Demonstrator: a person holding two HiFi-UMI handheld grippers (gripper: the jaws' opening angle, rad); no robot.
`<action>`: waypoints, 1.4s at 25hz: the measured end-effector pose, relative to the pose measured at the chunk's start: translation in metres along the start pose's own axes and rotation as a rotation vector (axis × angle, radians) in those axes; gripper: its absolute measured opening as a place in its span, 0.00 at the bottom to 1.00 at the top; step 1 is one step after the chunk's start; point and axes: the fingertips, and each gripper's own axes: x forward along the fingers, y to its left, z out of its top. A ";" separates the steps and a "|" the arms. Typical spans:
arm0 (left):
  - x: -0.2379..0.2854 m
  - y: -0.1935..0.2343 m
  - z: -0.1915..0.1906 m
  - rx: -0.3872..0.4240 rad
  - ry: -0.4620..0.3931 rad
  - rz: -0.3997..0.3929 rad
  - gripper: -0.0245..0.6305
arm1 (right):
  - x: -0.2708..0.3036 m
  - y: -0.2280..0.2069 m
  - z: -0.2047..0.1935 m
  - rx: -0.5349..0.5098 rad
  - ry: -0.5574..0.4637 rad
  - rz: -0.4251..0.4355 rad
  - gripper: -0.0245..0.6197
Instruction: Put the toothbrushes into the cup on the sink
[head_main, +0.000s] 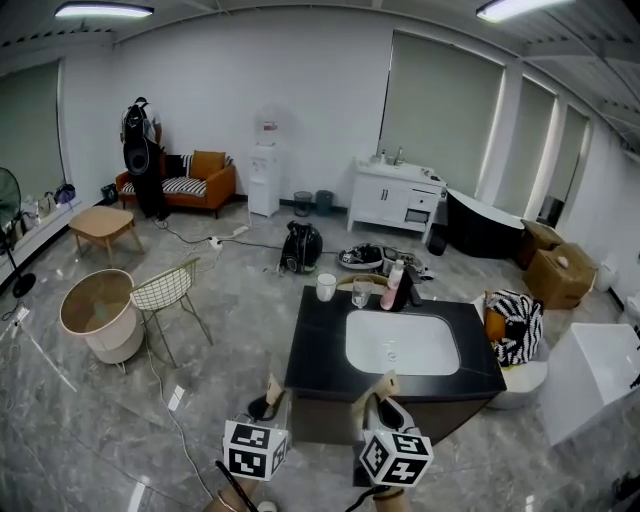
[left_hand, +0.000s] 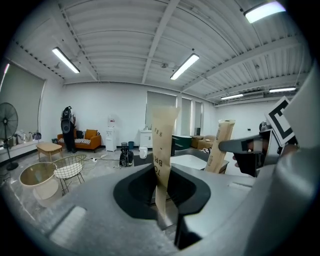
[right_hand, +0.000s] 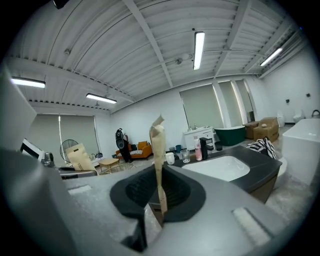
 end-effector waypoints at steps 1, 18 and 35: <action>0.003 0.002 -0.001 0.001 0.003 0.002 0.10 | 0.004 0.000 -0.002 0.003 0.005 0.002 0.08; 0.100 0.044 0.024 -0.025 -0.022 -0.039 0.10 | 0.094 -0.019 0.018 -0.017 0.013 -0.045 0.08; 0.215 0.114 0.076 -0.022 -0.043 -0.092 0.10 | 0.218 -0.024 0.070 -0.017 -0.011 -0.089 0.08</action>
